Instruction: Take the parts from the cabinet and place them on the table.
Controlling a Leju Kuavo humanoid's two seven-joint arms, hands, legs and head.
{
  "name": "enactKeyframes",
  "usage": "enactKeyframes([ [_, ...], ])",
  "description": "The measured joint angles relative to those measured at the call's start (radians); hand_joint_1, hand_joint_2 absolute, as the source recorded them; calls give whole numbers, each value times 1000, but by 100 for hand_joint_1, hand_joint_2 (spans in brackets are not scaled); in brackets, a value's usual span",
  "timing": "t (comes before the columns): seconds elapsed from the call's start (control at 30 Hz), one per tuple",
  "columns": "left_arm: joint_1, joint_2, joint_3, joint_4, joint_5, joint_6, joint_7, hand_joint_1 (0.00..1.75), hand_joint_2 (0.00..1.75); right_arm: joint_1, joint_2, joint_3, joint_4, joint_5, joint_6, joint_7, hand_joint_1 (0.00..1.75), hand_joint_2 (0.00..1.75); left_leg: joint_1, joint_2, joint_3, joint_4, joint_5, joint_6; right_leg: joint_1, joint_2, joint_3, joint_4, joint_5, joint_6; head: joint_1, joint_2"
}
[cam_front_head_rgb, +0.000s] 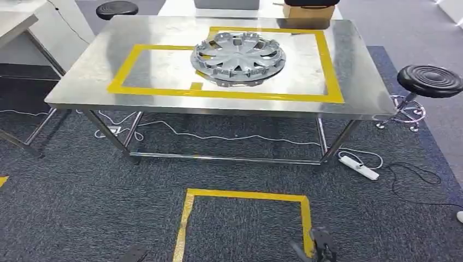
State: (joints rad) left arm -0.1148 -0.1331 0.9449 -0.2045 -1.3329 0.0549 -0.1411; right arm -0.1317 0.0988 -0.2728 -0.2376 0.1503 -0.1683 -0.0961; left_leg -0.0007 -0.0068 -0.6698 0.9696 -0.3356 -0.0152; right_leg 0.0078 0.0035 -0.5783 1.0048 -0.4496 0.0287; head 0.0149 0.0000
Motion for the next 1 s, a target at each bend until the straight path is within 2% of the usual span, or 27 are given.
enactKeyframes([
  [0.03,3,0,7,0,1,0,0,0,0,16,1,-13,6,7,-15,17,0,0,0,0,0,0,0,0,0,0,0,0,0,0,0,0],
  [0.1,5,2,14,0,1,0,0,0,0,40,5,-25,13,25,-38,48,0,0,-4,0,-2,5,-12,11,-5,1,2,-3,0,7,-1,0],
  [0.2,7,3,15,0,0,0,3,0,0,52,13,-31,21,42,-53,79,0,0,-9,0,1,3,-15,17,-8,-1,8,-9,1,15,-2,0],
  [0.23,7,2,15,0,0,0,4,0,0,52,14,-32,22,48,-55,84,0,0,-3,-1,9,-14,-7,24,-2,-3,9,-14,-1,20,0,0],
  [0.27,8,2,15,0,-1,0,6,0,0,54,14,-32,22,54,-58,87,0,0,4,-3,22,-27,4,25,-4,0,11,2,-14,23,0,0],
  [0.3,8,2,15,0,-2,0,6,0,0,55,14,-32,24,58,-63,90,0,0,8,-3,26,-32,7,28,-4,0,-5,48,-55,28,6,0],
  [0.37,6,2,15,0,-6,-1,6,0,0,55,16,-32,29,63,-64,97,0,0,9,-8,24,-32,8,27,-11,0,-65,199,-148,36,8,0],
  [0.4,7,1,15,0,-8,-1,8,0,0,58,16,-32,29,65,-66,98,0,0,9,-13,21,-31,10,25,-13,0,-92,267,-181,40,8,0],
  [0.43,8,1,15,0,-8,-2,9,0,0,60,16,-32,30,68,-69,98,0,0,11,-18,18,-31,12,21,-16,0,-99,290,-186,43,9,0],
  [0.47,9,1,15,0,-9,-3,9,0,0,61,16,-32,30,72,-72,97,0,0,13,-26,14,-31,16,16,-19,0,-77,261,-166,47,8,0],
  [0.5,9,0,15,0,-11,-4,10,0,0,62,16,-32,30,76,-74,95,0,0,16,-36,10,-28,20,10,-22,1,-35,194,-134,50,8,0],
  [0.53,8,0,15,0,-11,-4,10,0,0,62,16,-32,30,78,-74,93,0,0,21,-45,4,-24,24,3,-27,8,24,93,-95,54,8,0],
  [0.57,5,-1,15,0,-11,-4,11,0,0,61,16,-32,30,83,-75,91,0,0,22,-53,-3,-14,27,-4,-36,36,80,2,-72,61,9,0],
  [0.6,5,2,15,-1,-13,-4,13,0,0,59,21,-32,32,85,-74,91,0,0,17,-60,-6,-8,27,-13,-26,50,74,1,-78,54,12,0],
  [0.63,5,2,15,-1,-15,-4,13,0,0,62,20,-32,32,86,-76,88,0,0,15,-65,-7,-2,25,-16,-30,41,73,0,-68,32,5,0],
  [0.67,5,2,15,-1,-15,-4,13,0,0,60,20,-32,32,86,-76,88,0,0,16,-66,-5,-8,27,-18,-27,36,73,5,-68,24,-1,0],
  [0.7,7,2,15,-1,-15,-4,13,0,0,59,20,-32,32,86,-76,87,0,0,19,-71,-3,-12,32,-24,-22,31,73,9,-66,16,-3,0],
  [0.73,9,2,15,-1,-16,-4,13,0,0,61,21,-32,32,87,-76,87,0,0,22,-77,-5,-12,38,-32,-24,22,71,10,-62,6,-2,0],
  [0.77,11,2,15,-1,-17,-4,14,0,0,60,21,-32,32,88,-76,86,0,0,22,-64,-8,-4,30,-34,-26,11,70,8,-56,-4,-4,0],
  [0.8,11,2,15,-1,-18,-4,16,0,0,60,21,-32,32,92,-76,85,0,0,18,-36,-24,33,-11,-33,-25,5,73,8,-52,-10,-7,0],
  [0.83,9,2,15,-1,-18,-4,17,0,0,60,21,-32,32,95,-78,86,0,0,18,-19,-55,108,-67,-34,-24,-5,68,8,-50,-13,-15,0],
  [0.87,5,2,15,-1,-19,-4,17,0,0,62,21,-32,33,98,-80,87,0,0,18,-10,-93,207,-119,-34,-22,-16,64,9,-47,-13,-15,0],
  [0.9,4,0,15,-1,-20,-4,18,0,0,63,21,-32,34,104,-81,89,0,0,18,-6,-122,285,-153,-34,-20,-29,61,9,-47,-13,-15,0],
  [0.93,4,-1,15,-1,-21,-4,19,0,0,63,21,-32,34,106,-82,91,0,0,18,-5,-133,329,-168,-33,-19,-40,59,9,-47,-13,-16,0],
  [0.97,5,-1,15,-1,-23,-4,21,0,0,63,21,-32,35,108,-83,92,0,0,18,-5,-120,324,-161,-32,-19,-51,59,9,-47,-13,-14,0],
  [1.0,5,-1,14,-1,-27,-4,24,0,0,61,21,-32,35,111,-84,93,0,0,17,-4,-87,277,-136,-28,-19,-62,60,9,-48,-11,-16,0],
])
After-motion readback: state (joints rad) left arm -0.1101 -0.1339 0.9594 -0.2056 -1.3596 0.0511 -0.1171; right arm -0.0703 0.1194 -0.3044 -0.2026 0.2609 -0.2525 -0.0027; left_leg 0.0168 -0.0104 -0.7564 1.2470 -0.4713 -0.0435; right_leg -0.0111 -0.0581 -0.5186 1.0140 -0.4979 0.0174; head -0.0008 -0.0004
